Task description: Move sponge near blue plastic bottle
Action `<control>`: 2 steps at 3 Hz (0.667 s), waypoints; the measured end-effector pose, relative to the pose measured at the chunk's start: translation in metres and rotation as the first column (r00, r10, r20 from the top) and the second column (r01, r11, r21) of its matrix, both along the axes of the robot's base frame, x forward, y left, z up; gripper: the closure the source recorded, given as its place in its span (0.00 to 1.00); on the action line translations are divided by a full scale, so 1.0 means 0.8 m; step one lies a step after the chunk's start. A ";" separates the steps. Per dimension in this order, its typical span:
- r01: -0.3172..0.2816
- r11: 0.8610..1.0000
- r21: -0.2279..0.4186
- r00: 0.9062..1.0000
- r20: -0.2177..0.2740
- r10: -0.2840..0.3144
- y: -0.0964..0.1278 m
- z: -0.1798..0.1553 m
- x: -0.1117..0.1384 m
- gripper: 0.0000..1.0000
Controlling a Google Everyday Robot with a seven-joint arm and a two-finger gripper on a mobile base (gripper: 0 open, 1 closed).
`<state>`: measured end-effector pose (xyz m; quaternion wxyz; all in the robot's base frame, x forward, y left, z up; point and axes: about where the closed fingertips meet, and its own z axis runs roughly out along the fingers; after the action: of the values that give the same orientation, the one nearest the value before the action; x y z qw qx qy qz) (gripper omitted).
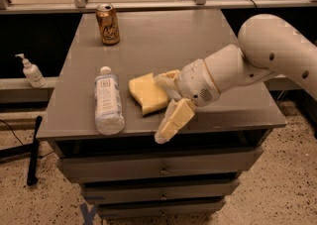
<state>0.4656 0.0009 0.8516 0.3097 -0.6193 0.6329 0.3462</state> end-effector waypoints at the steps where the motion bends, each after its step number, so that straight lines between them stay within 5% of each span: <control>1: -0.047 0.998 0.047 0.999 -0.016 0.048 0.025 0.014 -0.018 0.00; 2: -0.037 0.998 0.046 0.999 -0.002 0.037 0.021 0.021 -0.013 0.00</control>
Offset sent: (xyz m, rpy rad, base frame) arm -0.0006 0.0051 0.0215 0.0392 -0.0170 0.0089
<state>0.4553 0.0177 0.8682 0.3162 -0.6232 0.6138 0.3672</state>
